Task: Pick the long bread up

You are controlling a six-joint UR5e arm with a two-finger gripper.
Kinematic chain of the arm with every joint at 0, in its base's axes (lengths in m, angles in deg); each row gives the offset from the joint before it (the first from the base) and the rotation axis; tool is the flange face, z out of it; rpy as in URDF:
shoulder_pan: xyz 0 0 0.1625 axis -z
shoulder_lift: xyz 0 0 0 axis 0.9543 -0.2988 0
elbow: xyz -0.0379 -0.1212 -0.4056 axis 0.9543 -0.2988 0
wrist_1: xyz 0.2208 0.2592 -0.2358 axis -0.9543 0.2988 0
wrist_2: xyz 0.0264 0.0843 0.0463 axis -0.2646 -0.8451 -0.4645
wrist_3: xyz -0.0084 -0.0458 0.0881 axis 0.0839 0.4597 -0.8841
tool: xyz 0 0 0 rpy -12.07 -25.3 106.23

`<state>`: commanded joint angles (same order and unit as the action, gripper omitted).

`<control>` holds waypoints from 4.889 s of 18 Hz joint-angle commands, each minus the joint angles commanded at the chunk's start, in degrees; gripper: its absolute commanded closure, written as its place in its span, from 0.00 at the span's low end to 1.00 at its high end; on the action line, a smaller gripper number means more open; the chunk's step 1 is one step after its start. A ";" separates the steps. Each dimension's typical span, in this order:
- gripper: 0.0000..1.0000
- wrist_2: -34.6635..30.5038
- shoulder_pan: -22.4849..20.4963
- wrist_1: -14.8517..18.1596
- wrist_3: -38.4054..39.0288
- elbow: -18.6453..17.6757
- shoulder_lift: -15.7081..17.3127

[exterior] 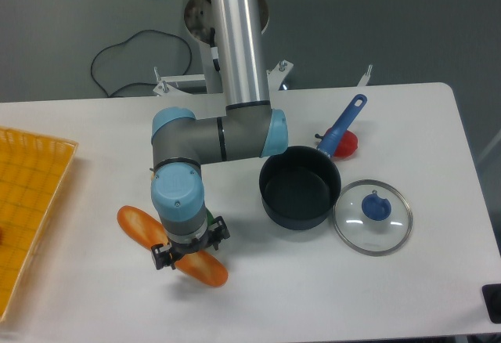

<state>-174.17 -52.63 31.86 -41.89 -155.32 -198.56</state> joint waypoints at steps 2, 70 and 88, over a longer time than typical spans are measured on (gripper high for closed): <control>0.00 -0.09 0.00 0.00 -0.09 0.00 0.00; 0.29 -3.34 2.37 0.00 -2.55 0.35 0.09; 0.00 -3.34 2.90 0.00 -4.39 0.26 0.09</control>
<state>-177.51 -49.73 31.86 -46.28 -155.06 -198.48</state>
